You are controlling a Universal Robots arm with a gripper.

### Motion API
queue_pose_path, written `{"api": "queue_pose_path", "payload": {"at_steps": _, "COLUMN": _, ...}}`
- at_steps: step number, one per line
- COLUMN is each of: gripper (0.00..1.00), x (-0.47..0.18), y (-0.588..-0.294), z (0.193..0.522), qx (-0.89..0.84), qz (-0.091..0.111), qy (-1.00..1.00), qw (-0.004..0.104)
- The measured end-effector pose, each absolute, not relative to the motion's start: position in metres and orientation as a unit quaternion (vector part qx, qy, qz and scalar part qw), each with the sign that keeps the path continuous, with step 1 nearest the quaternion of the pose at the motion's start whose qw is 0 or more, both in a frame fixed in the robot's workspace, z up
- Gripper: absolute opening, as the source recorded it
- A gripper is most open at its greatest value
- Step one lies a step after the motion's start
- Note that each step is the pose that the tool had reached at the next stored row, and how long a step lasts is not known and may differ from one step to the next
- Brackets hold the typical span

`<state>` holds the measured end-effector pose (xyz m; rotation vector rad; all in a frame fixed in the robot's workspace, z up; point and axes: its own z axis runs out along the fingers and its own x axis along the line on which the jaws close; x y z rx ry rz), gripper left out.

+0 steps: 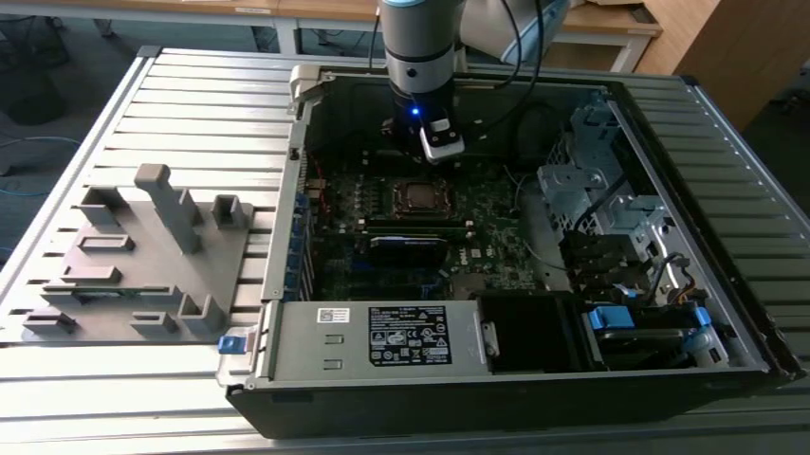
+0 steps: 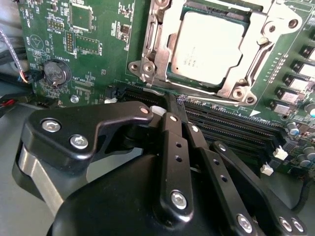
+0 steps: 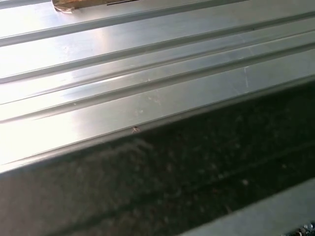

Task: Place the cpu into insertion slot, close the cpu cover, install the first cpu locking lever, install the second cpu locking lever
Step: 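Install the first cpu locking lever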

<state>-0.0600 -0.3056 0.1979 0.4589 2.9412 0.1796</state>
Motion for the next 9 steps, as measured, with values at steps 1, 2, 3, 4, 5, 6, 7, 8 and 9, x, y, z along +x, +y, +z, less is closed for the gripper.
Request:
{"api": "queue_pose_path", "payload": {"at_steps": 1, "gripper": 0.1, "x": -0.06, "y": -0.3056, "z": 0.1976, "qx": 0.153, "qz": 0.058, "qy": 0.983, "qw": 0.08}}
{"api": "queue_pose_path", "payload": {"at_steps": 2, "gripper": 0.1, "x": -0.06, "y": -0.3056, "z": 0.1973, "qx": 0.153, "qz": 0.055, "qy": 0.983, "qw": 0.08}}
{"api": "queue_pose_path", "payload": {"at_steps": 3, "gripper": 0.1, "x": -0.06, "y": -0.3056, "z": 0.1968, "qx": 0.153, "qz": 0.054, "qy": 0.983, "qw": 0.081}}
{"api": "queue_pose_path", "payload": {"at_steps": 4, "gripper": 0.1, "x": -0.06, "y": -0.3056, "z": 0.1963, "qx": 0.153, "qz": 0.052, "qy": 0.984, "qw": 0.082}}
{"api": "queue_pose_path", "payload": {"at_steps": 5, "gripper": 0.1, "x": -0.06, "y": -0.3056, "z": 0.1959, "qx": 0.153, "qz": 0.051, "qy": 0.984, "qw": 0.082}}
{"api": "queue_pose_path", "payload": {"at_steps": 6, "gripper": 0.1, "x": -0.06, "y": -0.3057, "z": 0.1955, "qx": 0.152, "qz": 0.05, "qy": 0.984, "qw": 0.082}}
{"api": "queue_pose_path", "payload": {"at_steps": 7, "gripper": 0.1, "x": -0.06, "y": -0.3057, "z": 0.1951, "qx": 0.152, "qz": 0.049, "qy": 0.984, "qw": 0.083}}
{"api": "queue_pose_path", "payload": {"at_steps": 8, "gripper": 0.1, "x": -0.06, "y": -0.3057, "z": 0.1947, "qx": 0.152, "qz": 0.048, "qy": 0.984, "qw": 0.083}}
{"api": "queue_pose_path", "payload": {"at_steps": 9, "gripper": 0.1, "x": -0.06, "y": -0.3057, "z": 0.1946, "qx": 0.152, "qz": 0.048, "qy": 0.984, "qw": 0.083}}
